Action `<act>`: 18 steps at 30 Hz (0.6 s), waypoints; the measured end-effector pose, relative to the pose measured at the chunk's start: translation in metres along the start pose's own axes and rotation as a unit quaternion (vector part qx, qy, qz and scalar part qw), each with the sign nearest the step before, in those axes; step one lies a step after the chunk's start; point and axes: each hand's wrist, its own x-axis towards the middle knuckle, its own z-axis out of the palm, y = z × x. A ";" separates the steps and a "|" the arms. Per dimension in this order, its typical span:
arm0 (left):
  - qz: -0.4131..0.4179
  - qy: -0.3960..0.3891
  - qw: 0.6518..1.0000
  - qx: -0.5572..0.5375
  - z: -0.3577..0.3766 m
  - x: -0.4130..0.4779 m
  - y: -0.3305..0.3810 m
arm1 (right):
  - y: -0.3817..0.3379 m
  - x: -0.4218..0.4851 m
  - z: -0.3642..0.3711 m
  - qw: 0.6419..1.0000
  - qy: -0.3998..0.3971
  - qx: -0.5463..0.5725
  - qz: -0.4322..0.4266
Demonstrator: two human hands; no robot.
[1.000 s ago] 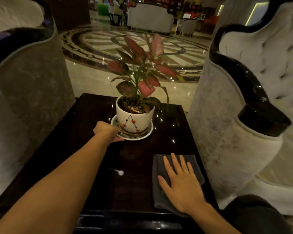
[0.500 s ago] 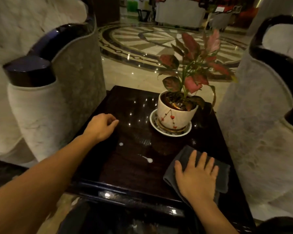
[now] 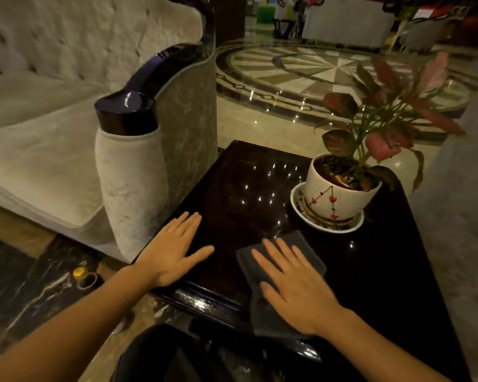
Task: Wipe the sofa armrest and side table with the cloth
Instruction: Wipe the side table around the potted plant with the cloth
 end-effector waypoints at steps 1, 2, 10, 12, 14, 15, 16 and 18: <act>-0.013 0.003 1.000 -0.005 0.000 0.001 0.000 | 0.018 -0.024 0.003 0.999 0.001 -0.011 0.049; -0.020 0.000 1.000 0.008 0.000 0.002 0.001 | 0.037 -0.047 0.005 0.992 0.004 -0.024 0.121; -0.004 -0.041 0.995 0.088 -0.004 -0.001 0.008 | 0.022 -0.038 -0.011 0.860 0.025 0.027 0.509; -0.004 -0.044 0.995 0.091 -0.005 -0.001 0.008 | -0.022 -0.006 -0.008 0.906 0.017 0.018 0.423; -0.003 -0.051 0.995 0.085 -0.003 -0.003 0.007 | -0.056 0.001 -0.001 0.956 0.020 0.006 0.292; -0.004 -0.049 0.996 0.081 -0.002 -0.004 0.006 | -0.063 -0.007 0.004 0.975 0.018 0.003 0.220; -0.002 -0.045 0.996 0.077 -0.002 -0.004 0.005 | -0.059 -0.022 0.009 0.987 0.016 0.003 0.159; 0.002 -0.041 0.996 0.073 -0.001 -0.003 0.004 | -0.018 -0.058 0.012 0.993 0.014 -0.003 0.116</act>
